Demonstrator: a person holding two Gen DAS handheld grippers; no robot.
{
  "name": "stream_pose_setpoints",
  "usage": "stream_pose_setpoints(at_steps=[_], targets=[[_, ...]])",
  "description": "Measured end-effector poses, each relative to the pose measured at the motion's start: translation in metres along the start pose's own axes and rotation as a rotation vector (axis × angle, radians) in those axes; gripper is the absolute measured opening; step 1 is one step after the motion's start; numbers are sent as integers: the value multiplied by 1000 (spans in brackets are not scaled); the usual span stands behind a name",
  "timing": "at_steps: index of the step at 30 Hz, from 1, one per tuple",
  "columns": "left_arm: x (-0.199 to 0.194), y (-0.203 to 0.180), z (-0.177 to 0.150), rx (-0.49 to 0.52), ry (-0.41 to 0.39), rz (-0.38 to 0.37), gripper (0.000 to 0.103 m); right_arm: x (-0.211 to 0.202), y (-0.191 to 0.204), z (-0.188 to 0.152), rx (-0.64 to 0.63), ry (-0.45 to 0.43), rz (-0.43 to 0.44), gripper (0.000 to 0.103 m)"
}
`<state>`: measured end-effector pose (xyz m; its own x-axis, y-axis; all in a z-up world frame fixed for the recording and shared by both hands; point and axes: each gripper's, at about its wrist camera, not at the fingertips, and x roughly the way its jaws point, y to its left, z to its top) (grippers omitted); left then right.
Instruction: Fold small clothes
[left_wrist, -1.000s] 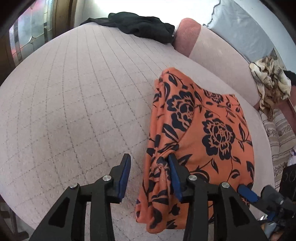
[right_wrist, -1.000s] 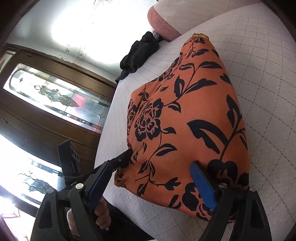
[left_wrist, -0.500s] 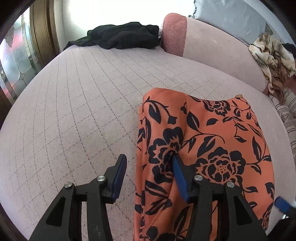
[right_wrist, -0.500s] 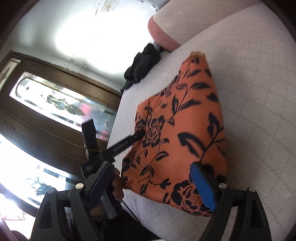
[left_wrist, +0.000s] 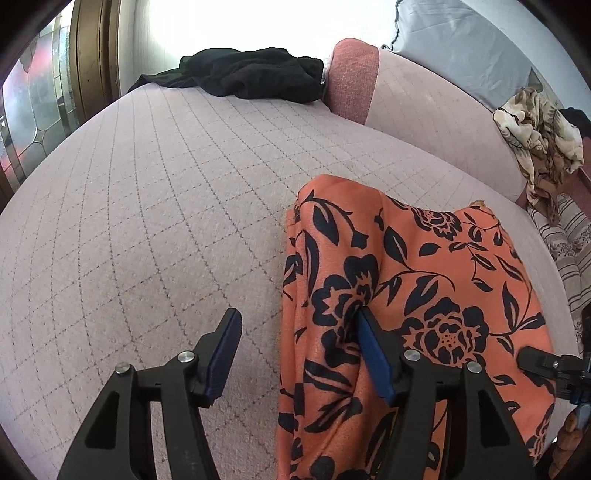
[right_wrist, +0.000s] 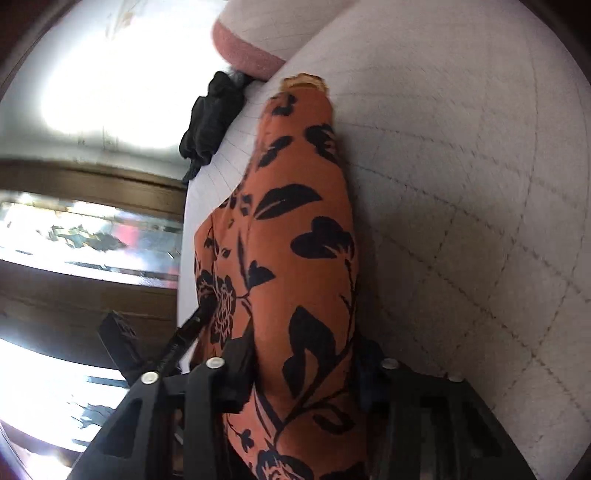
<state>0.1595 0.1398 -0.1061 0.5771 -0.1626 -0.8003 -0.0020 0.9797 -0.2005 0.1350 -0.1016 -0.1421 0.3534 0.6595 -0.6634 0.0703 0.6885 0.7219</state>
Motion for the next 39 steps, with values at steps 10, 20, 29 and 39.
stream_pose_setpoints(at_steps=[10,20,29,39], targets=[[2,2,1,-31,2,-25,66,-17,7,6,0,-91,-9,67],[4,4,2,-53,6,-39,67,16,26,40,-59,-106,-94,30],[2,4,1,-48,0,-28,69,-6,16,16,8,-133,-41,62],[-24,22,6,-134,-19,-148,69,19,34,-18,-61,-30,-137,41]])
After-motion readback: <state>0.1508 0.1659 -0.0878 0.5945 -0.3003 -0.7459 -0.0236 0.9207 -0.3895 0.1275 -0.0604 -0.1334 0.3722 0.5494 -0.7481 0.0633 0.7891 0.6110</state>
